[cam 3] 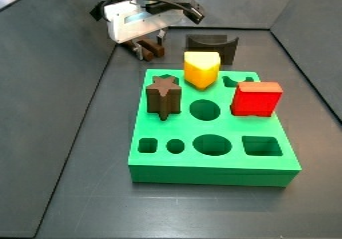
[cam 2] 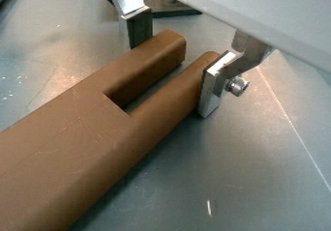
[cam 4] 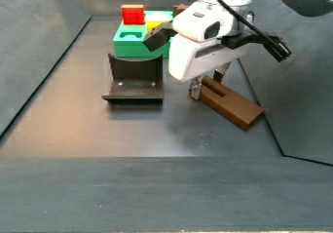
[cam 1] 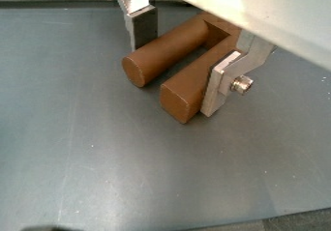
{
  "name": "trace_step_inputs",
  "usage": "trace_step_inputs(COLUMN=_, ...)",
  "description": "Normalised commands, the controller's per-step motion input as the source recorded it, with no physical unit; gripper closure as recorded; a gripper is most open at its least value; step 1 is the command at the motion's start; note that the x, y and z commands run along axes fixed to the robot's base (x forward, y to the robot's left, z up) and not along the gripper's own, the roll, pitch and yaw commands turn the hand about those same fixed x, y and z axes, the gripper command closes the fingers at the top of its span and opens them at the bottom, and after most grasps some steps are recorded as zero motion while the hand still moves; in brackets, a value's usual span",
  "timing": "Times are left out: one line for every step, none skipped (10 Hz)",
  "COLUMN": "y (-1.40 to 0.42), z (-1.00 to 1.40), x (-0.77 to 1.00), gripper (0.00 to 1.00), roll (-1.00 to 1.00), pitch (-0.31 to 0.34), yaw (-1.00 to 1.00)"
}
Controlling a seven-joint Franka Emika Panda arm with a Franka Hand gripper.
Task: Pick up the square-circle object. Move up. Rotate the square-circle object. Place the square-circle object on the fixture. Regrasp the square-circle object. Move to above the board. Insert the square-circle object.
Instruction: Pick up the square-circle object, then move up, then rotate the square-circle object.
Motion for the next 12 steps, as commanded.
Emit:
trace_step_inputs(y=0.0, z=0.0, x=0.0, gripper=1.0, roll=0.0, pitch=0.0, yaw=0.0)
trace_step_inputs(y=0.0, z=0.83, x=0.0, gripper=1.0, roll=0.0, pitch=0.0, yaw=0.0)
trace_step_inputs(y=-0.03, z=0.82, x=0.0, gripper=1.0, roll=-0.01, pitch=0.004, yaw=-0.02)
trace_step_inputs(y=-0.03, z=0.69, x=0.01, gripper=1.0, roll=0.0, pitch=0.032, yaw=-0.03)
trace_step_inputs(y=-0.02, z=0.62, x=0.01, gripper=1.0, roll=0.01, pitch=0.052, yaw=-0.03)
trace_step_inputs(y=0.0, z=0.44, x=0.0, gripper=1.0, roll=0.03, pitch=0.066, yaw=-0.02)
trace_step_inputs(y=0.0, z=0.29, x=-0.01, gripper=1.0, roll=0.04, pitch=0.059, yaw=-0.02)
trace_step_inputs(y=0.63, z=0.83, x=0.13, gripper=1.0, roll=0.0, pitch=0.0, yaw=0.0)
trace_step_inputs(y=0.6, z=0.68, x=0.13, gripper=1.0, roll=0.01, pitch=-0.001, yaw=0.0)
trace_step_inputs(y=0.35, z=0.54, x=0.08, gripper=1.0, roll=-0.02, pitch=0.048, yaw=0.0)
trace_step_inputs(y=0.17, z=0.41, x=0.06, gripper=1.0, roll=-0.03, pitch=0.07, yaw=0.0)
trace_step_inputs(y=0.11, z=0.26, x=0.04, gripper=1.0, roll=-0.02, pitch=0.075, yaw=0.0)
